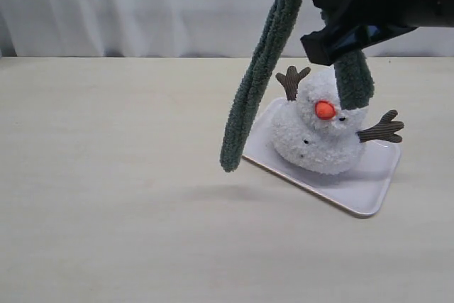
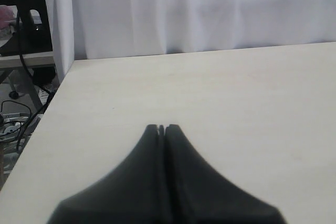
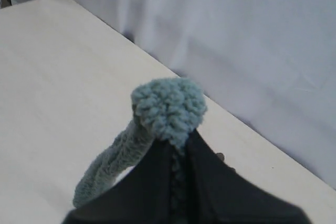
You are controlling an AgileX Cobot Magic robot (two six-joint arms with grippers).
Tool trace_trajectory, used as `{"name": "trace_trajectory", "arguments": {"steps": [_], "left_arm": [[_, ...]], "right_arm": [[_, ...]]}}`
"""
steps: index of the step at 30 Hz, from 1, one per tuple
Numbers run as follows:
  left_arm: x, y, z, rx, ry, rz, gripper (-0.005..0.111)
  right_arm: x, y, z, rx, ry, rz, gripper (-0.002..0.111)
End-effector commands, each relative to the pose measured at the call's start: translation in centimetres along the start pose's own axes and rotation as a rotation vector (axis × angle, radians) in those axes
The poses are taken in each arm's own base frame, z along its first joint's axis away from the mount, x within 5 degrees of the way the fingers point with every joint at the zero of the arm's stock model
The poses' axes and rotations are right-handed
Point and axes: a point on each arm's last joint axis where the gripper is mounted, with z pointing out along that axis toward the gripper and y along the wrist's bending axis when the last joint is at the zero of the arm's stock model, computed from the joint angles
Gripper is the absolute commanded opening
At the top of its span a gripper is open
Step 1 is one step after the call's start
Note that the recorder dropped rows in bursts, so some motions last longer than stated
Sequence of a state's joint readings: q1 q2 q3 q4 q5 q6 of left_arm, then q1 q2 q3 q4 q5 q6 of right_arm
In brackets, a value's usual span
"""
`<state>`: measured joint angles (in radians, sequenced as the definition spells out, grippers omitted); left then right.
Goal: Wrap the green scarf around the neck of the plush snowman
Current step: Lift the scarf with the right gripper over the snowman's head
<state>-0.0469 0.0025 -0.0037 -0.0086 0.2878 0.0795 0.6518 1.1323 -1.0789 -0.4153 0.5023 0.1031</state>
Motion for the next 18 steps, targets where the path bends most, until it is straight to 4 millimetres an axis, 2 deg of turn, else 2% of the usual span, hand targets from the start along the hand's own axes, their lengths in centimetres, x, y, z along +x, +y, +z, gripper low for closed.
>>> {"name": "trace_trajectory", "arguments": {"steps": [1,11,18], "left_arm": [[0.0,0.0,0.0,0.0,-0.011,-0.01,0.0],[0.0,0.0,0.0,0.0,-0.011,-0.01,0.0],[0.0,0.0,0.0,0.0,-0.011,-0.01,0.0]], "right_arm": [[0.5,-0.2,1.3,0.06,0.052,-0.112,0.004],[1.0,-2.0,1.6,0.27,0.105,-0.06,0.004],[1.1,-2.1,3.5,0.342,0.085,-0.049,0.004]]}}
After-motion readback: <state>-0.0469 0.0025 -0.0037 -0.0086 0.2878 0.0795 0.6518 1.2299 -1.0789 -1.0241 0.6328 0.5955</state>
